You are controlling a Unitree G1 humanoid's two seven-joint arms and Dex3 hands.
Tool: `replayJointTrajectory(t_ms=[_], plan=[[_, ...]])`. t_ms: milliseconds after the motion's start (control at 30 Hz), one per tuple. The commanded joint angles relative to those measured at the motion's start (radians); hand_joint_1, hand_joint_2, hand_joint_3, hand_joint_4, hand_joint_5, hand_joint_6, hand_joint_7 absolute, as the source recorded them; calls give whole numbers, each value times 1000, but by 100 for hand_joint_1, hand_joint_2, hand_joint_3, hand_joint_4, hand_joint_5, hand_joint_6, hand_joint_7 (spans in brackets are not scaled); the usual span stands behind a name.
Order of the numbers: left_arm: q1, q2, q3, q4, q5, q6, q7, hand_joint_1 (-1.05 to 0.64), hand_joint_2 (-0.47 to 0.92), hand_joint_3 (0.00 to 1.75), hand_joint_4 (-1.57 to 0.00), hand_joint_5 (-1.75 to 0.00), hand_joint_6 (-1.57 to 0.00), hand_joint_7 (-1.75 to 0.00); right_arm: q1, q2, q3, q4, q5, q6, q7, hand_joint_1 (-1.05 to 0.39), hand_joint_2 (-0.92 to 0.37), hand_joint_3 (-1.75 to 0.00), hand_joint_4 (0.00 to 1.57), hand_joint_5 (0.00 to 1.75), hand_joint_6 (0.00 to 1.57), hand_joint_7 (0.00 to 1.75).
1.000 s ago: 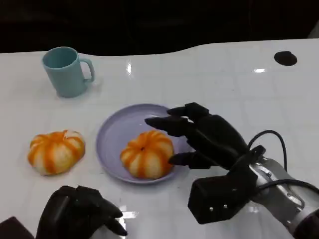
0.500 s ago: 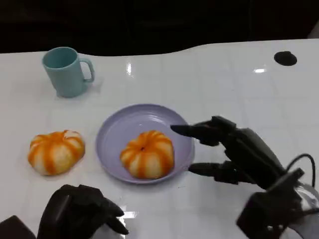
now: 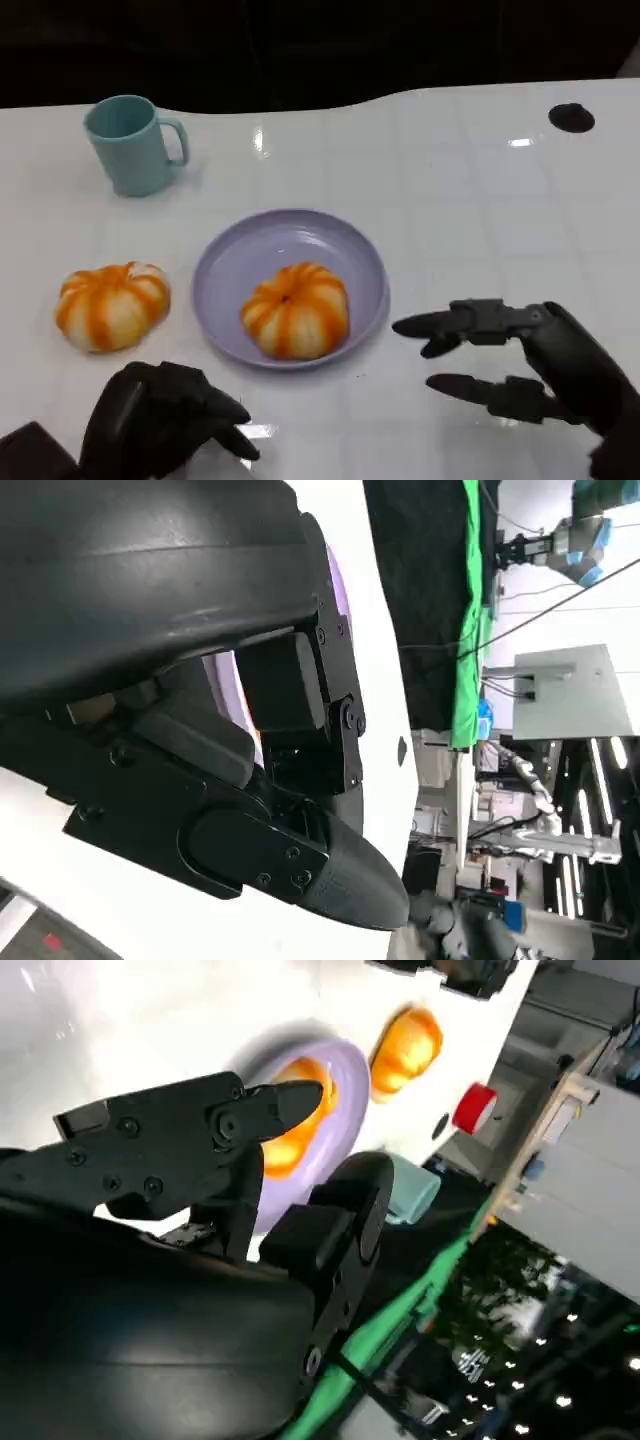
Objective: Grasp the bread from the table and place it into the plate.
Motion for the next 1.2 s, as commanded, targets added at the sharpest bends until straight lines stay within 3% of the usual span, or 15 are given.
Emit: replayJointTrajectory(t_ms=[33, 133, 167, 300, 400, 800, 1200], plan=[[2, 11, 2, 6, 7, -7, 14, -105, 90, 1, -157, -43, -157, -23, 82, -12, -29, -106, 52, 97, 42, -11, -92, -23, 57, 117, 74, 62], [4, 12, 2, 4, 3, -6, 8, -105, 90, 0, -157, -43, -157, -23, 120, 5, -35, -129, 46, 108, 35, -9, -91, -26, 58, 123, 67, 83], [5, 13, 2, 3, 3, -7, 7, -105, 90, 0, -156, -43, -157, -23, 126, 12, -37, -129, 44, 107, 32, -8, -88, -36, 59, 131, 64, 98], [16, 13, -1, -12, 5, 0, 11, -105, 90, 0, -156, -43, -157, -23, 141, 54, -50, -92, 16, 70, -4, -5, -69, -84, 67, 148, 63, 130], [24, 13, -3, -23, 6, 2, 13, -105, 90, 0, -157, -43, -157, -23, 151, 68, -52, -83, -8, 64, -20, -7, -64, -100, 70, 167, 61, 147], [47, 19, -7, -51, 5, -1, 9, -105, 91, 0, -156, -43, -157, -24, 159, 84, -48, -69, -48, 80, -17, -13, -61, -106, 66, 175, 52, 163], [40, 22, 0, -29, -6, -12, -3, -105, 91, 0, -156, -43, -157, -22, 168, 85, -49, -47, -44, 56, -10, -13, -60, -109, 65, 175, 51, 165]])
